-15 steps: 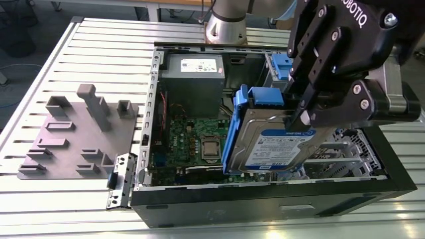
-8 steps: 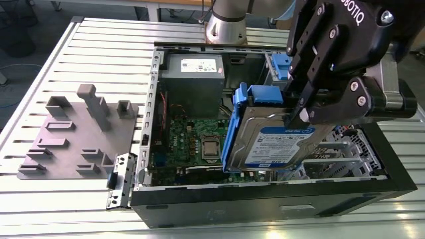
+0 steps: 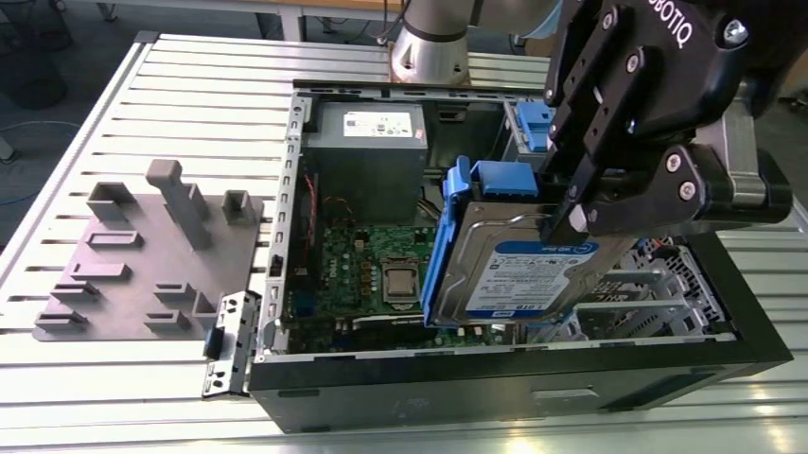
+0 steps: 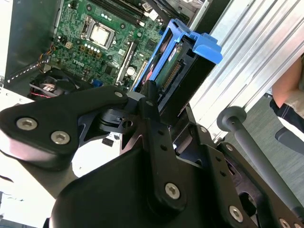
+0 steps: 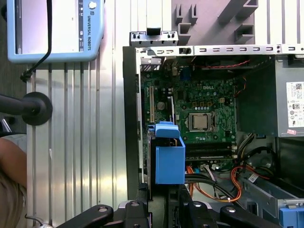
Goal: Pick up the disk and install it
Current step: 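Insert the disk into the insertion slot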
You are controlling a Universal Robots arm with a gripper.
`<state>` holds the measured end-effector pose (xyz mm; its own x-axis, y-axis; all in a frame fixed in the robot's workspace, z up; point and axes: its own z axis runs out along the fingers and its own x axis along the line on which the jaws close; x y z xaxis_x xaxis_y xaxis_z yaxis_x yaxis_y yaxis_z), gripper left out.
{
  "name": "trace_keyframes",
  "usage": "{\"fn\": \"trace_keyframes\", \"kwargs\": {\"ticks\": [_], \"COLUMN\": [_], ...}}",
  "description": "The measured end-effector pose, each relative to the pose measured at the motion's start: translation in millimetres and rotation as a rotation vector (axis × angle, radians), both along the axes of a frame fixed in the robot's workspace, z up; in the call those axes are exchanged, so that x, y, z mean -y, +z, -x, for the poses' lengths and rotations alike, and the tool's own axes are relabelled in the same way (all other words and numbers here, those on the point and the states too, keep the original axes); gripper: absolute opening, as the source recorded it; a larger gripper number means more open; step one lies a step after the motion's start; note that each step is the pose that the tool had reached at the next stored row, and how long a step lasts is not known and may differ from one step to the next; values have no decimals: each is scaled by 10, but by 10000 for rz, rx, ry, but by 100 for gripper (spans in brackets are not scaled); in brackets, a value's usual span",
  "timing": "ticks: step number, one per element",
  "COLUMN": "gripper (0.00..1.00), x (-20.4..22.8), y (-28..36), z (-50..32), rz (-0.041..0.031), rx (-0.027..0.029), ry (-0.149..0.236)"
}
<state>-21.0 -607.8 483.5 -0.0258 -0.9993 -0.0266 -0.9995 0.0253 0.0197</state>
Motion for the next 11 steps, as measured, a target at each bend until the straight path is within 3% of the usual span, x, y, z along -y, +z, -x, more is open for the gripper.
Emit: {"fn": "trace_keyframes", "kwargs": {"ticks": [4, 11], "gripper": [35, 35], "x": [0, 0], "y": [-1, -5], "z": [-23, -158], "rz": [0, -1], "rx": [-1, 0], "ry": [0, 0]}}
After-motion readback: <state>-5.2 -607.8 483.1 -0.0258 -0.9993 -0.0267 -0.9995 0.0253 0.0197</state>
